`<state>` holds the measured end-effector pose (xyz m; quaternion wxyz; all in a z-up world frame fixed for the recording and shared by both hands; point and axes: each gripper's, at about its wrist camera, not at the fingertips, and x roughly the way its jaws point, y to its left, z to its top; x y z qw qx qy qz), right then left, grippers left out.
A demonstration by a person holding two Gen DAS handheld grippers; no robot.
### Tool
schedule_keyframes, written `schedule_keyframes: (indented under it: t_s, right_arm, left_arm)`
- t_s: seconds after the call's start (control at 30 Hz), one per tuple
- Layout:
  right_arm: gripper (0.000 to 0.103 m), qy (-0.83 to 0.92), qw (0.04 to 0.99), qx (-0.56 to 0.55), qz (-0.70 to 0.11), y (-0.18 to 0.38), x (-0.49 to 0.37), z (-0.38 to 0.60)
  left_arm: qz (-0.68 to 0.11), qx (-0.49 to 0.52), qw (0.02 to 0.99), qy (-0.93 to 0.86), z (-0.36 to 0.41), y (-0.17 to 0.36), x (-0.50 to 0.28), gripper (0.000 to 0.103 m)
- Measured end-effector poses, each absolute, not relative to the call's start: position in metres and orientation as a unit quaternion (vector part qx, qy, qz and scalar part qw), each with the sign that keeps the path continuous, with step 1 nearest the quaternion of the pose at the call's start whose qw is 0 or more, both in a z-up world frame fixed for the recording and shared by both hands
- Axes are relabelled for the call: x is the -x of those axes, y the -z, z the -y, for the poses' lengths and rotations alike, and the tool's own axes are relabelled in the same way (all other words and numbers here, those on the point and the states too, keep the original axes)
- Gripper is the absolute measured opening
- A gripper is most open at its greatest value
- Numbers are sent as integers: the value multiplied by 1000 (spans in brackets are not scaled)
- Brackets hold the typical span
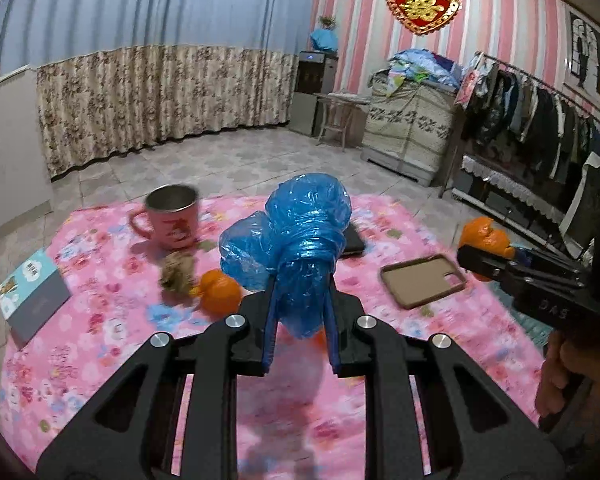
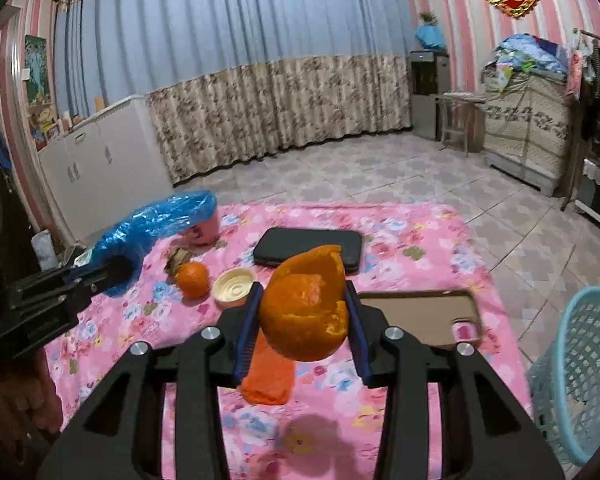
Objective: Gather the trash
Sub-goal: 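Carry blue bag and orange peel over the blue basket and open both tools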
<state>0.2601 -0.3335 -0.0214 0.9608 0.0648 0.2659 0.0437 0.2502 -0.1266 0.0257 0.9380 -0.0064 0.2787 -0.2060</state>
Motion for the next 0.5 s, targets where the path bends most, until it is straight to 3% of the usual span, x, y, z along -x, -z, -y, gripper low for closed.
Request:
schedule_keyframes:
  t_s: [0.27,0.5]
  right_arm:
    - [40,79,971,-76,-211,-23,-196,455]
    - [40,192,950,-109,-223,-6,-134,567]
  left_arm:
    - [-274,11,917,291,235,-47,-240,19]
    - [-279,-10,876,394,381,-46,-218,19]
